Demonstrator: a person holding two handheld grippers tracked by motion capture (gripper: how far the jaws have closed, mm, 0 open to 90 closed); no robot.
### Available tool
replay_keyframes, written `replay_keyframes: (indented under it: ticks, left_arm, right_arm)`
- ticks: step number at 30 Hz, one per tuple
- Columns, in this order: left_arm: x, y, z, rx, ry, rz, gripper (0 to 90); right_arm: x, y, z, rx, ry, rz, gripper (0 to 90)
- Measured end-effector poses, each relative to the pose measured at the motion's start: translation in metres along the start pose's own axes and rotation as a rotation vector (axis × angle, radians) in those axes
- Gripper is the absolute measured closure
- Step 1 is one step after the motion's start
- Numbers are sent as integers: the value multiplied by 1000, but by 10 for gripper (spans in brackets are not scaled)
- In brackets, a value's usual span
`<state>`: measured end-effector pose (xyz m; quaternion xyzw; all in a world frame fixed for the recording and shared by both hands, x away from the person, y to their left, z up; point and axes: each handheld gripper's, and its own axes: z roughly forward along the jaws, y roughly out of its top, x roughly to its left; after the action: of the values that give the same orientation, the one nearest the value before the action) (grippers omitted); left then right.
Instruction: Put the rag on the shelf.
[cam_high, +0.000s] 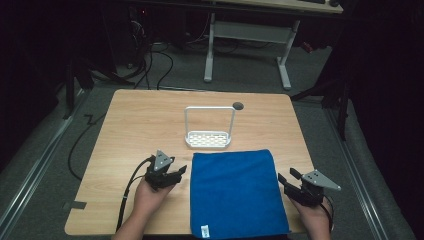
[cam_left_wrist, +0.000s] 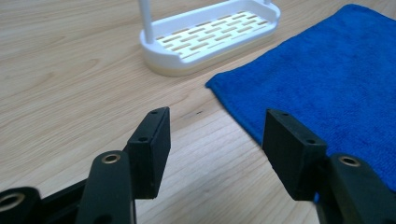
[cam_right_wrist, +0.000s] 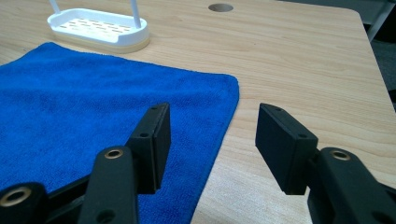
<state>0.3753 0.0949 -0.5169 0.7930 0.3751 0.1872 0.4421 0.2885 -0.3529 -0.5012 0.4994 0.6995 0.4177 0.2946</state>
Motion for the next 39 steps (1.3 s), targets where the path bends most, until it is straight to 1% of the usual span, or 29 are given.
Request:
replay_keyframes:
  ticks: [2, 4, 5, 6, 8, 9, 10, 13, 14, 16, 17, 19, 21, 23, 24, 25, 27, 29, 33, 36, 37, 38, 39]
  left_arm:
    - [-2, 1, 4, -9, -4, -5, 425]
    - [-2, 3, 9, -2, -14, -23, 426]
    - [-5, 5, 15, 25, -26, -13, 425]
    - [-5, 5, 15, 25, -26, -13, 420]
    - [-10, 8, 20, 34, -24, 16, 418]
    - [-13, 12, 25, 32, -25, 20, 412]
    - [-13, 12, 25, 32, -25, 20, 410]
    - [-14, 16, 33, 35, -25, 26, 393]
    - [-15, 18, 38, 38, -23, 33, 376]
    - [-17, 20, 43, 29, -5, 42, 375]
    - [-17, 21, 46, 31, 0, 41, 364]
    - [-17, 23, 53, 47, -10, 30, 358]
    - [-18, 26, 60, 61, -8, 34, 354]
    - [-18, 30, 66, 68, -12, 29, 358]
    - [-18, 30, 66, 68, -12, 29, 371]
    - [-17, 32, 71, 76, -21, 16, 383]
    - [-17, 32, 72, 80, -18, 12, 393]
    - [-15, 32, 73, 87, -18, -7, 404]
    - [-7, 31, 73, 88, -37, -88, 406]
    - [-7, 31, 73, 93, -27, -97, 414]
    - [-7, 30, 73, 98, -22, -101, 436]
    - [-7, 30, 73, 98, -22, -101, 445]
    - [-6, 30, 73, 102, -17, -109, 445]
  right_arm:
    - [-1, 0, -1, -3, 2, 0, 453]
    - [-1, 0, -1, -2, 6, 0, 449]
    - [-1, 0, -2, -10, 9, 7, 448]
    - [-1, 0, -2, -10, 9, 7, 448]
    - [0, 1, -2, -15, 12, 3, 449]
    - [1, 1, -1, -9, 16, 3, 448]
    - [1, 1, -1, -9, 16, 3, 448]
    - [2, 1, 0, -9, 20, -3, 439]
    - [2, 1, 0, -7, 21, -2, 437]
    - [2, 1, 0, -3, 24, 4, 434]
    - [2, 1, 1, -3, 25, 3, 434]
    - [2, 1, 2, -5, 28, 3, 434]
    - [2, 1, 2, -5, 29, 5, 433]
    - [3, 1, 3, -2, 36, 7, 426]
    - [3, 1, 3, -2, 36, 7, 426]
    - [3, 1, 4, -2, 38, 7, 421]
    - [3, 1, 4, 1, 39, 9, 421]
    - [4, 1, 5, 5, 44, 13, 414]
    - [6, 1, 5, 9, 51, 6, 406]
    - [7, 0, 7, 13, 56, 4, 409]
    - [8, 0, 7, 13, 57, 3, 423]
    - [8, 0, 7, 13, 57, 3, 423]
    - [9, 0, 8, 13, 58, -2, 435]
